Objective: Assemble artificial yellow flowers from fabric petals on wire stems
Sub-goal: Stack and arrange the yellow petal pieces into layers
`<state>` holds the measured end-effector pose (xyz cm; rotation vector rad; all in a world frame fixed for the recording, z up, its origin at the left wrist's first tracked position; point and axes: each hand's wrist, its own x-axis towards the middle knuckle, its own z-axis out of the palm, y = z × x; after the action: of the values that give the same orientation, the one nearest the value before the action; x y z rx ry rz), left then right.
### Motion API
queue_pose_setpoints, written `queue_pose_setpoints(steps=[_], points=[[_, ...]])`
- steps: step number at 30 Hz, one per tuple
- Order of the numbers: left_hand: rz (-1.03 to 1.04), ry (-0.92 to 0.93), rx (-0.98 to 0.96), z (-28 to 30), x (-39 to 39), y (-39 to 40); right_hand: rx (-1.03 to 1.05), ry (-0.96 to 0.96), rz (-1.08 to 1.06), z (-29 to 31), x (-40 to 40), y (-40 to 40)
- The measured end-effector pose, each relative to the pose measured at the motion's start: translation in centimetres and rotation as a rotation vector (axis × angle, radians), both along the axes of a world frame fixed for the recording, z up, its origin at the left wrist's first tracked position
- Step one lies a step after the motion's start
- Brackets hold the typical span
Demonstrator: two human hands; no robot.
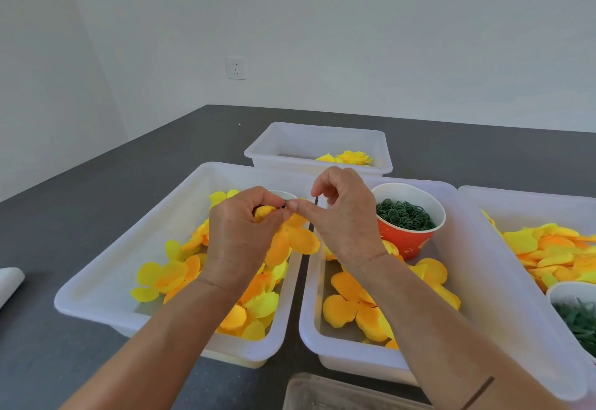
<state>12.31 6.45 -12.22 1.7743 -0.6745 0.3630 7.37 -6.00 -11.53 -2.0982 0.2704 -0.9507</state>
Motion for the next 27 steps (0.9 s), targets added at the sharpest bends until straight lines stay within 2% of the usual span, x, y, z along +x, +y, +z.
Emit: queue_pose_setpoints(steps=[7, 16, 27], points=[[0.007, -0.029, 0.0, 0.02, 0.0, -0.01, 0.081, 0.112, 0.12, 0.17, -0.11, 0.28], [0.019, -0.087, 0.027, -0.05, -0.09, -0.18, 0.513, 0.207, 0.263, 0.4, 0.01, 0.1], [0.026, -0.056, 0.015, -0.15, 0.12, -0.19, 0.488, 0.217, 0.256, 0.37, 0.13, 0.34]])
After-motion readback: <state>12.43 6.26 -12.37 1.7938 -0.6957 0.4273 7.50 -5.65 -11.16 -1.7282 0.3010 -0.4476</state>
